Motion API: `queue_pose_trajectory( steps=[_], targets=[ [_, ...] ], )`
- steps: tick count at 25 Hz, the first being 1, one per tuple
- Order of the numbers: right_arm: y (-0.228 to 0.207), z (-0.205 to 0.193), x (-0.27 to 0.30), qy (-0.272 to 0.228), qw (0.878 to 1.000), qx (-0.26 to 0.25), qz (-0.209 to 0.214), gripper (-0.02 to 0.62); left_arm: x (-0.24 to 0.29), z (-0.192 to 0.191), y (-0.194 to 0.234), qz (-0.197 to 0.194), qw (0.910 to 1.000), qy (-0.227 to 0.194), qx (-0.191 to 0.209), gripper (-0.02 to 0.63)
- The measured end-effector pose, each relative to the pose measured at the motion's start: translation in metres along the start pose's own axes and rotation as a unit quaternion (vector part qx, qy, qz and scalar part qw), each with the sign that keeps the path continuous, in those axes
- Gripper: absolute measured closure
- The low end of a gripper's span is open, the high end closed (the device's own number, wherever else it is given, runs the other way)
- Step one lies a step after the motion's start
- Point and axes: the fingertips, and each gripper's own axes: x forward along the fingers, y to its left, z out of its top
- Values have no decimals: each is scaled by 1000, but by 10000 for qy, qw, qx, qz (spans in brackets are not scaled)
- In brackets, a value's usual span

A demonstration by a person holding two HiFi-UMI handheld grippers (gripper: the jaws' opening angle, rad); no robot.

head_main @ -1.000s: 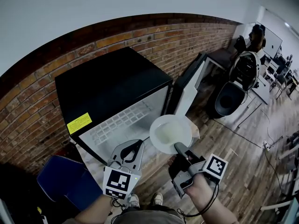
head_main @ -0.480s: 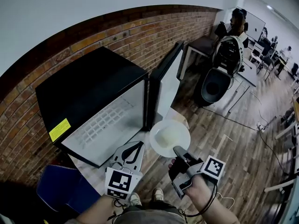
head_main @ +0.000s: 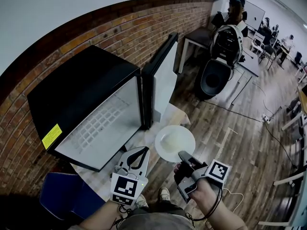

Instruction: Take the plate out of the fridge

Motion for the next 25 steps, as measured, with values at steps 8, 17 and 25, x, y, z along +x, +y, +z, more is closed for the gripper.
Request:
queue_pose_trajectory(
  steps=[8, 17, 25],
  targets=[
    [-5, 2, 2, -2, 10000, -7, -45, 551, 2, -6, 1, -70, 9999, 72, -53, 586],
    [4, 1, 4, 28, 10000, -33, 17, 551, -1, -2, 7, -20, 9999, 35, -138, 586],
    [7, 1, 5, 36, 10000, 1, 27, 551, -2, 2, 12, 40, 9999, 3, -150, 586]
  ],
)
